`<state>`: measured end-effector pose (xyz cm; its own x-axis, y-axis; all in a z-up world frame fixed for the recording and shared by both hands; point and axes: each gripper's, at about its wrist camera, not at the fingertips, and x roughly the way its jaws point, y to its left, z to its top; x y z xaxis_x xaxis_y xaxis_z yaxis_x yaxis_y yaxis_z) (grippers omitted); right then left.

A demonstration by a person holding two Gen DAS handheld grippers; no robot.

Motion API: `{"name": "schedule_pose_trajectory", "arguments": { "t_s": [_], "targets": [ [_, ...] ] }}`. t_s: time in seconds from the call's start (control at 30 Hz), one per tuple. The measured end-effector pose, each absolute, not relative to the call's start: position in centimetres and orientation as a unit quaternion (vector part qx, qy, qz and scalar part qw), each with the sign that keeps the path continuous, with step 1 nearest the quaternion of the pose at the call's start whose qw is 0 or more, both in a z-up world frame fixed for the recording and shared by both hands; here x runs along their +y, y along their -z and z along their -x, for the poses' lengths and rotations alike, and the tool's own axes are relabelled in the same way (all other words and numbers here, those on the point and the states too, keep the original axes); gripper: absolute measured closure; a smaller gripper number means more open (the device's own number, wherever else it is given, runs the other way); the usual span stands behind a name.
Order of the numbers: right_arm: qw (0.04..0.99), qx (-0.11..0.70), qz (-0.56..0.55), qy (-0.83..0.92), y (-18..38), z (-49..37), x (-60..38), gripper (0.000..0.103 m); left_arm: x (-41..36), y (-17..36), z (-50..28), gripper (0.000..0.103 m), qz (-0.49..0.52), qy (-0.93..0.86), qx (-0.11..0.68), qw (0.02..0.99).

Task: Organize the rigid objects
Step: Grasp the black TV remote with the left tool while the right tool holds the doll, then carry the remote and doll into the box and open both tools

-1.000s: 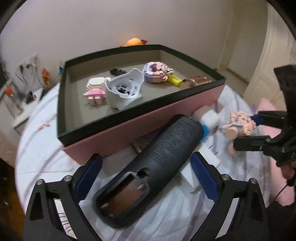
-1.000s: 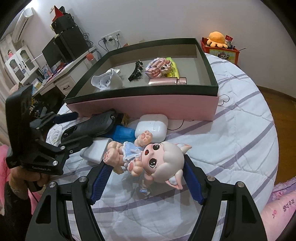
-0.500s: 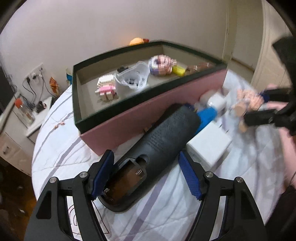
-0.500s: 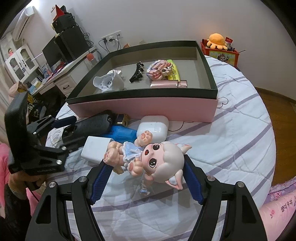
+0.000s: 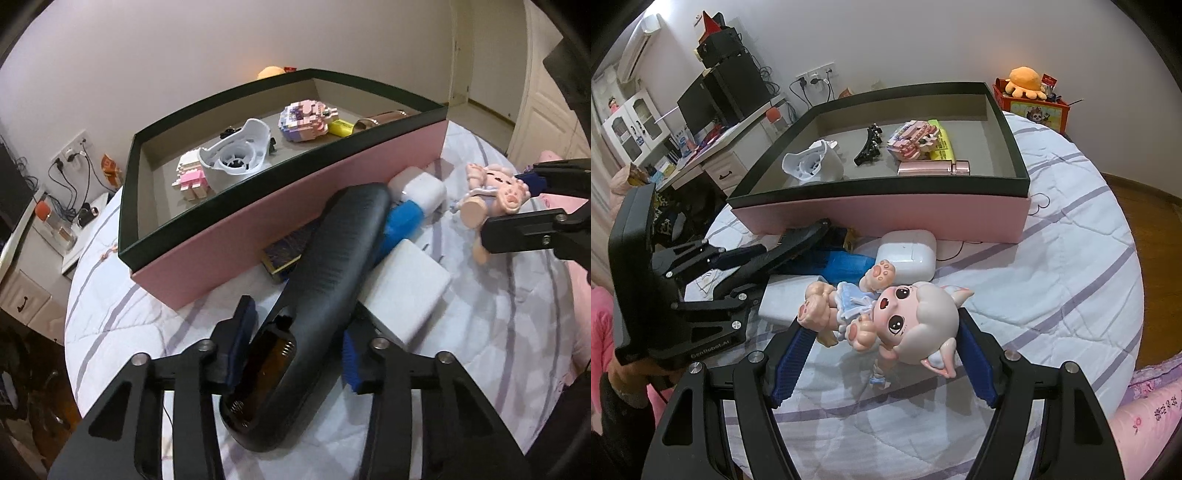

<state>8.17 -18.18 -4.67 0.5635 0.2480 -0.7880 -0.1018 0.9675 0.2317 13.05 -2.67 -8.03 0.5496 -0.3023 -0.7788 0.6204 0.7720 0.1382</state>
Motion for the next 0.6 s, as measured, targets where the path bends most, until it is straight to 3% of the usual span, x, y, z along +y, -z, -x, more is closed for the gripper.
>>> {"name": "schedule_pose_trajectory", "arguments": {
  "t_s": [0.13, 0.6],
  "targets": [
    [0.882, 0.452, -0.082, -0.100, 4.4, -7.9, -18.3, 0.028, -2.3, 7.5, -12.4, 0.084, -0.172, 0.271, 0.404, 0.857],
    [0.886, 0.441, -0.089, -0.110, 3.8, -7.0, -18.3, 0.028, -1.4, 7.1, -10.1, 0.086, -0.109, 0.263, 0.418, 0.863]
  ]
}}
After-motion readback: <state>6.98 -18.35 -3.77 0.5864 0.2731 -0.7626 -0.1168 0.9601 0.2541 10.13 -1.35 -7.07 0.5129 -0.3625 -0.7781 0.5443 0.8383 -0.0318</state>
